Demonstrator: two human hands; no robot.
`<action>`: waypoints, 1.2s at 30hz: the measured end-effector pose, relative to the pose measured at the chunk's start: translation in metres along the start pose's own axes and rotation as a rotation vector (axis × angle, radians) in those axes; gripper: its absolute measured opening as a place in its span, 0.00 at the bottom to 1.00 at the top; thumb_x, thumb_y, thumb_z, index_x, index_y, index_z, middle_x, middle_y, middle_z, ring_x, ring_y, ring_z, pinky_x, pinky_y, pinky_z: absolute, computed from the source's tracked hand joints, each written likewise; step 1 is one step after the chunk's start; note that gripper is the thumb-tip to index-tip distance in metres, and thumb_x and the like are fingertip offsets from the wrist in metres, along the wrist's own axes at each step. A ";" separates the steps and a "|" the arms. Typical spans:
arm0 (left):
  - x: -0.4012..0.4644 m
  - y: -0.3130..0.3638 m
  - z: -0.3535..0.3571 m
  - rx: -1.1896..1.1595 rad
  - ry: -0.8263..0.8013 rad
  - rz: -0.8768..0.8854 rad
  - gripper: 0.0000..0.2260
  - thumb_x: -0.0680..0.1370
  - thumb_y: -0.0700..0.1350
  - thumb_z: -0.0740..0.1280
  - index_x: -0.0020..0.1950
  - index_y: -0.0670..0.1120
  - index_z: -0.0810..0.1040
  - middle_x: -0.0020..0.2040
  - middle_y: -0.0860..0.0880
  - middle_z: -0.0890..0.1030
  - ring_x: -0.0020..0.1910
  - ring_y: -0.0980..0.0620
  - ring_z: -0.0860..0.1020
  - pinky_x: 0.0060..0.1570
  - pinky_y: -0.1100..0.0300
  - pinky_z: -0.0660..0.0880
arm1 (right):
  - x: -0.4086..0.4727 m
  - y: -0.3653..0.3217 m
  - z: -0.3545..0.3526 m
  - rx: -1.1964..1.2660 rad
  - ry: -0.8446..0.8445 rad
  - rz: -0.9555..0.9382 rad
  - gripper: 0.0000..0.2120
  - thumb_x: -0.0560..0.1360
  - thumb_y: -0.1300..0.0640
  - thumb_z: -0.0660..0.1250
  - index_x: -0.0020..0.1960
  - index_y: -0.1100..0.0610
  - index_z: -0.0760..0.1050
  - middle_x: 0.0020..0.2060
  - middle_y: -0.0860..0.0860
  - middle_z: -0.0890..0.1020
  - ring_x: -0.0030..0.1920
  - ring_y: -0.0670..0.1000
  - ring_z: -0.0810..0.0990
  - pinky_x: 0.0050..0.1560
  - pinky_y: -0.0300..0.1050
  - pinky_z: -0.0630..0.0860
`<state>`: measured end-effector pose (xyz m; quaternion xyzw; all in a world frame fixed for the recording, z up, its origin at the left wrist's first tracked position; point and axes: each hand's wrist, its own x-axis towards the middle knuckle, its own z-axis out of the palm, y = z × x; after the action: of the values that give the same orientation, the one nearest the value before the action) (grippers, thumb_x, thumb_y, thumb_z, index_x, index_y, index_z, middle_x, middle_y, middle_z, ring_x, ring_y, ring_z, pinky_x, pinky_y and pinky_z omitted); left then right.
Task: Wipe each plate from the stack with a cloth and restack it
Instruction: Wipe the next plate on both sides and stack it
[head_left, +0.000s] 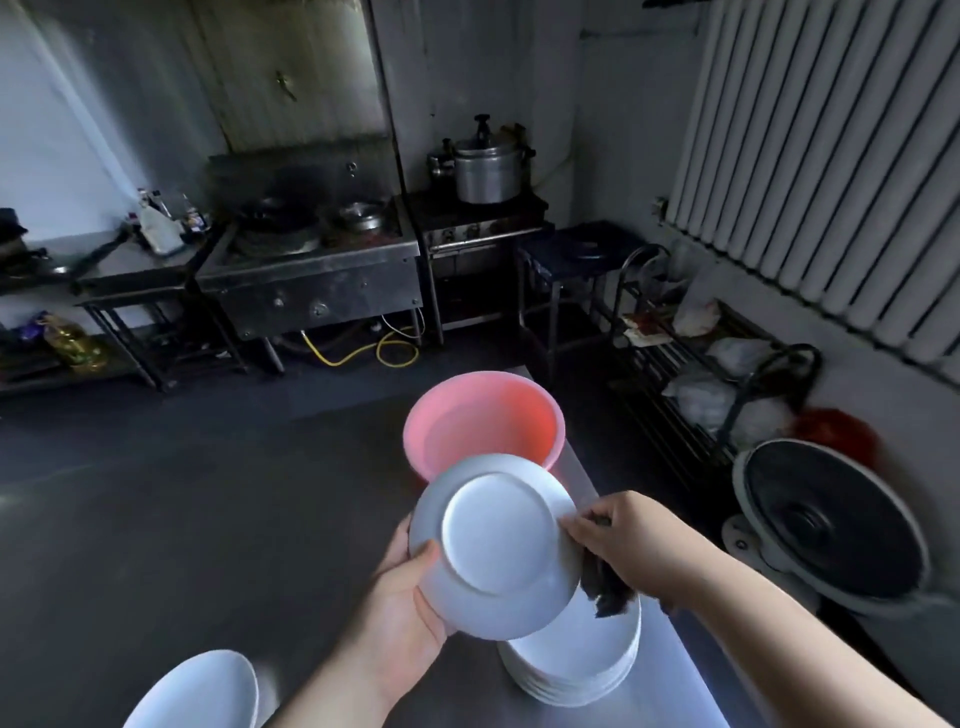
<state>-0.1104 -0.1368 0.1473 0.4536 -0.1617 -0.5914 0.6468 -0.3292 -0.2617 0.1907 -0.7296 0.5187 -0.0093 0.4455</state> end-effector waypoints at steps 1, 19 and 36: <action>0.002 -0.007 0.002 0.022 -0.014 -0.028 0.21 0.82 0.39 0.62 0.73 0.53 0.76 0.68 0.42 0.82 0.65 0.38 0.81 0.58 0.43 0.78 | 0.000 0.010 -0.003 0.049 -0.056 0.030 0.25 0.84 0.44 0.56 0.44 0.62 0.79 0.35 0.54 0.88 0.34 0.53 0.87 0.28 0.48 0.77; 0.033 -0.073 0.031 0.869 0.146 -0.132 0.11 0.88 0.50 0.57 0.60 0.49 0.77 0.57 0.50 0.83 0.52 0.53 0.80 0.49 0.58 0.76 | 0.020 0.106 0.006 0.189 0.184 0.028 0.14 0.79 0.52 0.67 0.63 0.43 0.70 0.46 0.51 0.82 0.35 0.49 0.86 0.25 0.53 0.81; 0.051 -0.111 -0.001 1.575 0.314 0.012 0.12 0.84 0.52 0.58 0.67 0.59 0.71 0.49 0.54 0.83 0.47 0.48 0.82 0.48 0.53 0.80 | 0.043 0.124 0.038 -0.260 0.249 0.043 0.13 0.76 0.46 0.63 0.61 0.37 0.71 0.33 0.38 0.84 0.30 0.40 0.82 0.41 0.45 0.83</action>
<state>-0.1655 -0.1704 0.0442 0.8537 -0.4410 -0.2295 0.1549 -0.3836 -0.2787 0.0669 -0.7631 0.5821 -0.0228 0.2799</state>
